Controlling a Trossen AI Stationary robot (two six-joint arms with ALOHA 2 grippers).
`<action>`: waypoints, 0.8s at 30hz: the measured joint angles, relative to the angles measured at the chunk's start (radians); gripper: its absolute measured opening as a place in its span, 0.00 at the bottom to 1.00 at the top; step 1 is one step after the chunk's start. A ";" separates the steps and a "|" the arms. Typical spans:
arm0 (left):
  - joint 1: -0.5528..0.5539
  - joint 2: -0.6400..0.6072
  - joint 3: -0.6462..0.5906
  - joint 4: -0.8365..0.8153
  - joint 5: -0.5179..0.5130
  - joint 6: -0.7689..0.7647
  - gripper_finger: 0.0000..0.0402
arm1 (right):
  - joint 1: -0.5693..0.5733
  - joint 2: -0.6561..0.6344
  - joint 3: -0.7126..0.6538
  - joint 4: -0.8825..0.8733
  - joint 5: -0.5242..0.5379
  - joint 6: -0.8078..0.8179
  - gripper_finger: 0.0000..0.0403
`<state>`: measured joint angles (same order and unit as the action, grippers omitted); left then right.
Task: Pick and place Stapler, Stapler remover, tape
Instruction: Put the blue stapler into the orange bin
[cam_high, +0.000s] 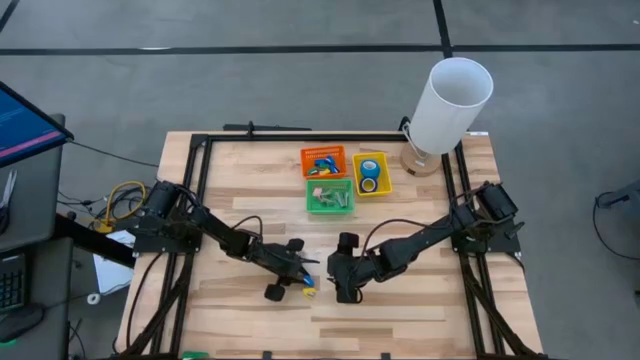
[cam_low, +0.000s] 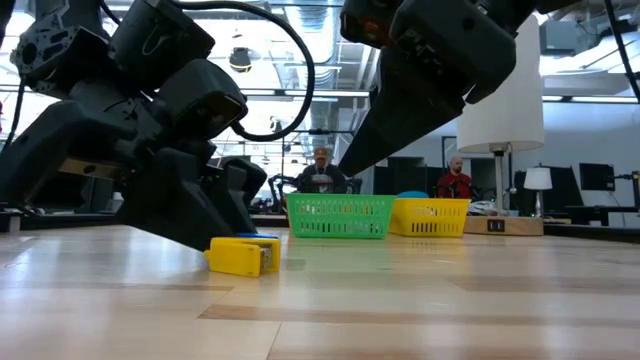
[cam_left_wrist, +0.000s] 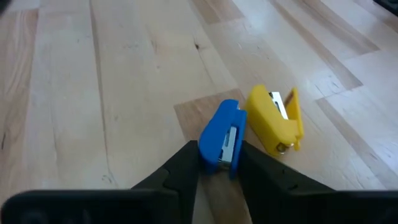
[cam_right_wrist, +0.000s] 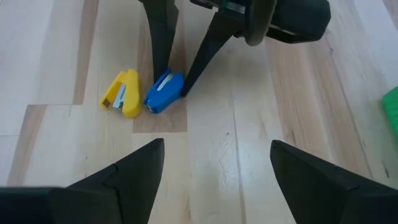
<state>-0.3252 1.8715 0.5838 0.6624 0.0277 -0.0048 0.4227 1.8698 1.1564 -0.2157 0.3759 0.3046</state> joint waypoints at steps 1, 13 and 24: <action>0.000 0.000 0.000 0.000 0.000 0.000 0.24 | 0.000 0.000 0.000 0.000 0.000 0.000 0.71; 0.000 0.002 0.000 0.013 0.001 0.000 0.13 | 0.001 0.000 0.000 -0.002 0.000 0.000 0.71; 0.028 -0.096 -0.001 0.001 0.006 0.051 0.12 | -0.004 0.000 0.001 -0.021 0.035 -0.025 0.71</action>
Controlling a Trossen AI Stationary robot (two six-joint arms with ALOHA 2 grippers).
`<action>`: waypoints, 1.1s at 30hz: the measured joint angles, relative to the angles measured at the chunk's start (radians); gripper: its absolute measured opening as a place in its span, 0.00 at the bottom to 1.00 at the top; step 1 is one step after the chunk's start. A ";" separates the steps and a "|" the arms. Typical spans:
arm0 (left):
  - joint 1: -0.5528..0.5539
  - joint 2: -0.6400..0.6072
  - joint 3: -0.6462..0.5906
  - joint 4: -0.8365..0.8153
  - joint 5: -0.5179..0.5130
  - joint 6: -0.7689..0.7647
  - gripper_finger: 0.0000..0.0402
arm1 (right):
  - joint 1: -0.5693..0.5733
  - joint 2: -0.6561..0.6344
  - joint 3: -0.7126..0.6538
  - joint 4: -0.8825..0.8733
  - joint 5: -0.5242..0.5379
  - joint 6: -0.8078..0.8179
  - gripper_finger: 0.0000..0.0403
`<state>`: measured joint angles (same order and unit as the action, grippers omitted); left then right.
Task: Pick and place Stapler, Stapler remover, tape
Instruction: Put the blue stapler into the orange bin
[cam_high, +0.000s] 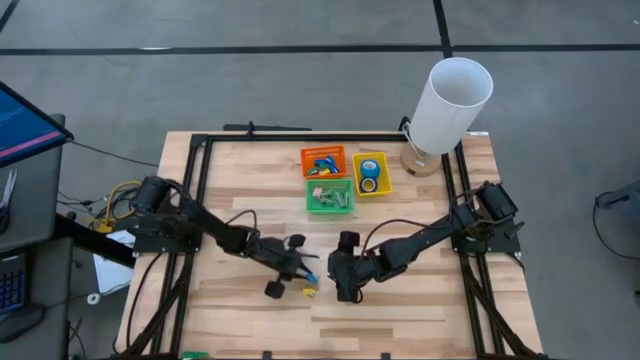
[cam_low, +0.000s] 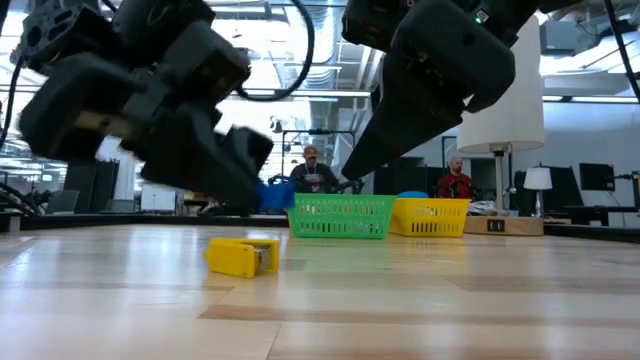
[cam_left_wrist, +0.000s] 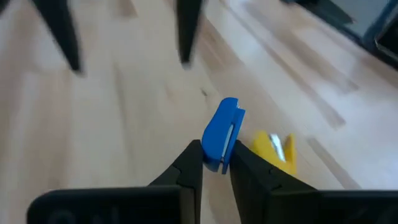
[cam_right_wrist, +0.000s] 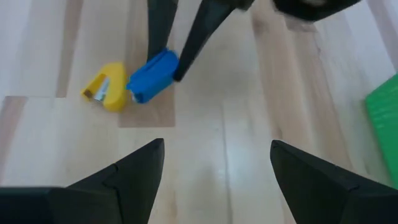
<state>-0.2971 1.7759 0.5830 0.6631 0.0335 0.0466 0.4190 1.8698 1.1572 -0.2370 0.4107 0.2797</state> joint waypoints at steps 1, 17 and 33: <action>0.009 -0.019 -0.001 -0.002 -0.003 0.007 0.12 | -0.002 0.000 0.000 -0.004 0.006 -0.002 0.71; 0.408 -0.305 0.005 -0.058 0.075 0.074 0.13 | -0.060 0.000 -0.004 -0.083 0.011 -0.068 0.71; 0.795 -0.115 0.361 -0.379 0.276 0.072 0.12 | -0.136 0.001 -0.121 0.036 0.006 -0.059 0.71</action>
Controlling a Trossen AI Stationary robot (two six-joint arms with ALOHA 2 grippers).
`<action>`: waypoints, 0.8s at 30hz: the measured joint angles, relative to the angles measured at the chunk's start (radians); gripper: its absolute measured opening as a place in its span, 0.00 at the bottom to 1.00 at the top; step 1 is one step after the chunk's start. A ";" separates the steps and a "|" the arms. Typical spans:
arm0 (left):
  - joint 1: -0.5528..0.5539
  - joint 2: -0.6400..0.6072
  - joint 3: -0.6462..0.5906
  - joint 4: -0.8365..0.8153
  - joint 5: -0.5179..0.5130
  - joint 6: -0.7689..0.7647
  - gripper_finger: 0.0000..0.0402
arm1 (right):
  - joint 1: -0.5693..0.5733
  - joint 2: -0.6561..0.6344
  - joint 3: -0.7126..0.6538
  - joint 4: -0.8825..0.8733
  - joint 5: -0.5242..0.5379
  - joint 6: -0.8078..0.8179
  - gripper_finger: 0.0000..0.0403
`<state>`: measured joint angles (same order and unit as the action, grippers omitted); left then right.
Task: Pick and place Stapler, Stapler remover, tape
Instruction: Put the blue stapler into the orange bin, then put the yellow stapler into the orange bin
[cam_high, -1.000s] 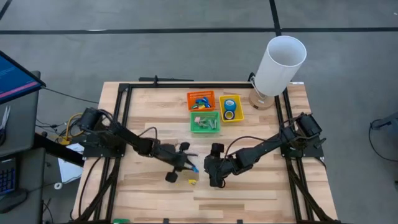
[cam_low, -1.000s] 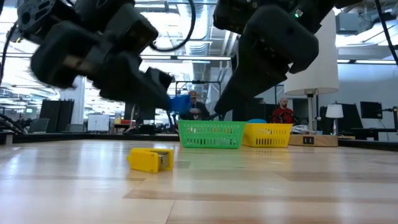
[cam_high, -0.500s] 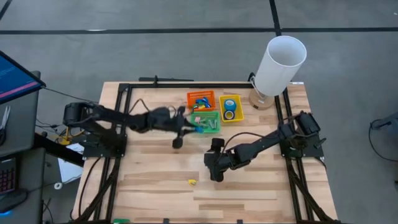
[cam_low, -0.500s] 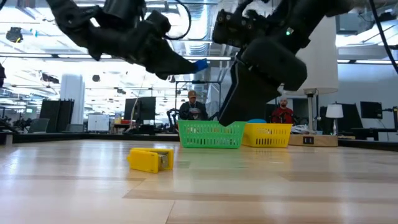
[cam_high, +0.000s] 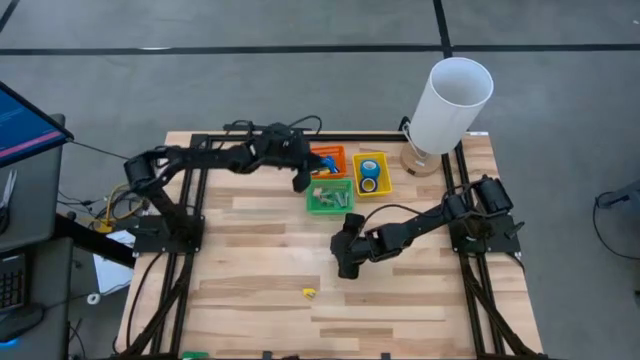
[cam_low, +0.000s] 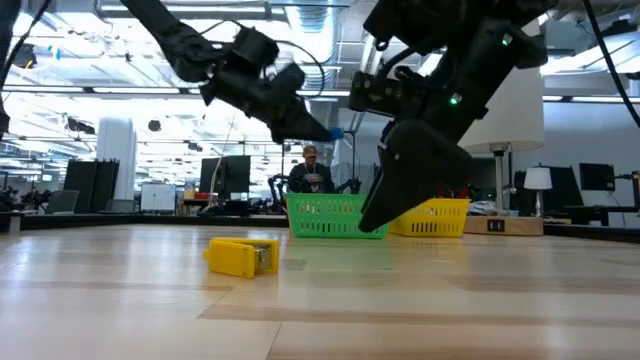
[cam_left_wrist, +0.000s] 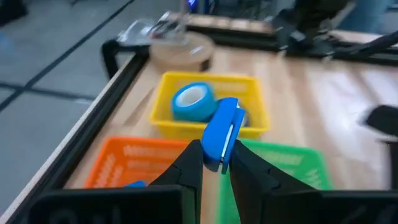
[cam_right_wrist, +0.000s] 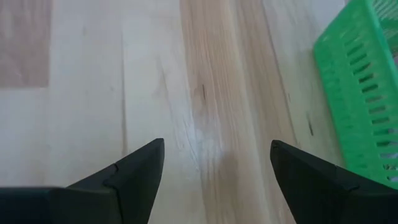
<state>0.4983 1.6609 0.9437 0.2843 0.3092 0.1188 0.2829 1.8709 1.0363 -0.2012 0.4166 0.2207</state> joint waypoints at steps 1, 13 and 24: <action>0.014 0.015 0.015 -0.019 0.000 0.000 0.12 | 0.000 0.000 0.000 0.009 0.000 0.001 0.71; 0.092 0.136 0.038 -0.089 -0.027 -0.019 0.26 | 0.000 0.000 -0.001 0.084 -0.001 0.019 0.71; 0.079 0.028 0.038 -0.217 -0.033 -0.037 0.57 | 0.012 0.000 -0.001 0.291 -0.110 0.058 0.71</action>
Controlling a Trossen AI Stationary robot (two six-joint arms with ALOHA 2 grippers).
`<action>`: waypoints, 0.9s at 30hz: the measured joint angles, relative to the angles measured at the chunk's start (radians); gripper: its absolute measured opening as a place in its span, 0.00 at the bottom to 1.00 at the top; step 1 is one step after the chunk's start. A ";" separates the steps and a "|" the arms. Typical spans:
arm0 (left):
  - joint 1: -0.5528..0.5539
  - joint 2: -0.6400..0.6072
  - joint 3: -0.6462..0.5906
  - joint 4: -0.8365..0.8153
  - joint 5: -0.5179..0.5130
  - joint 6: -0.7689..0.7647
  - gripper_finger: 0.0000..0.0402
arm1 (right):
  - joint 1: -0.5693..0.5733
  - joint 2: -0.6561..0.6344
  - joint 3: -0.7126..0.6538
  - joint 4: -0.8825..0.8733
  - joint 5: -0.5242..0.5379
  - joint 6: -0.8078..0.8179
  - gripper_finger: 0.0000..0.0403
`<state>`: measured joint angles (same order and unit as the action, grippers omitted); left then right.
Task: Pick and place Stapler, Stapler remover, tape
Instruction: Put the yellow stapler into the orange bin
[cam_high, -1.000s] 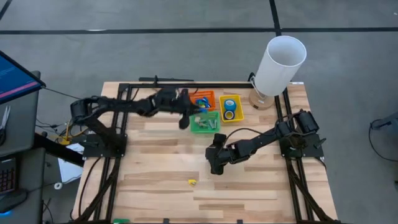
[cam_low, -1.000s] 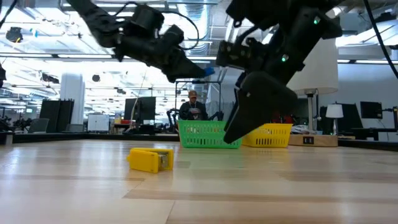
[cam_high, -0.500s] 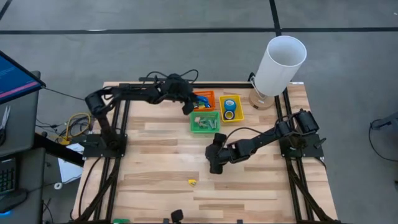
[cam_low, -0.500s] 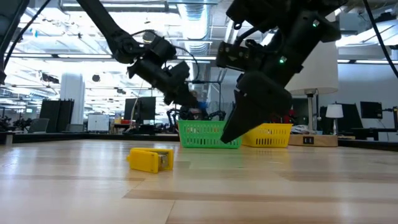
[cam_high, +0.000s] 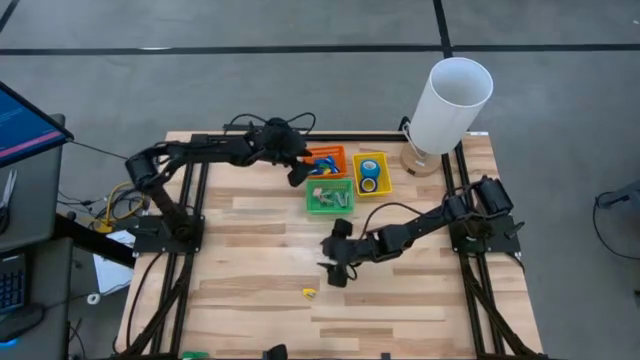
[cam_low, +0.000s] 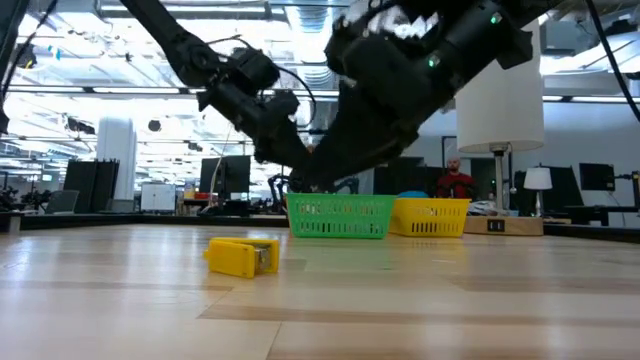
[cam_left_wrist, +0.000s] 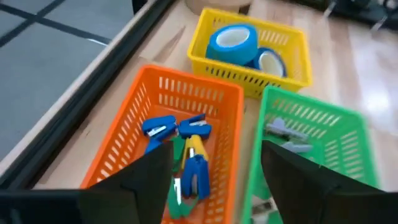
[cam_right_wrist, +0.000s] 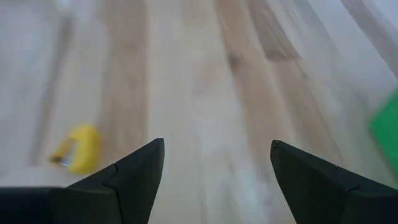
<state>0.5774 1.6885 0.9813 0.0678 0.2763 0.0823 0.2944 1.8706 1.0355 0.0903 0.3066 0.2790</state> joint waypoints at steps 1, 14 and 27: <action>0.000 -0.021 0.000 -0.020 0.004 -0.009 0.58 | 0.007 0.000 0.000 0.019 -0.004 0.000 0.71; -0.335 -0.510 -0.429 0.093 0.009 -0.288 0.61 | 0.138 0.020 0.002 0.215 -0.015 0.087 0.71; -0.908 -0.539 -0.677 0.504 -0.542 -0.440 0.61 | 0.223 0.353 0.194 0.310 0.106 0.016 0.71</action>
<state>-0.3303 1.1491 0.3046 0.5716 -0.2659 -0.3573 0.5174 2.2236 1.2297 0.4007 0.4125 0.2952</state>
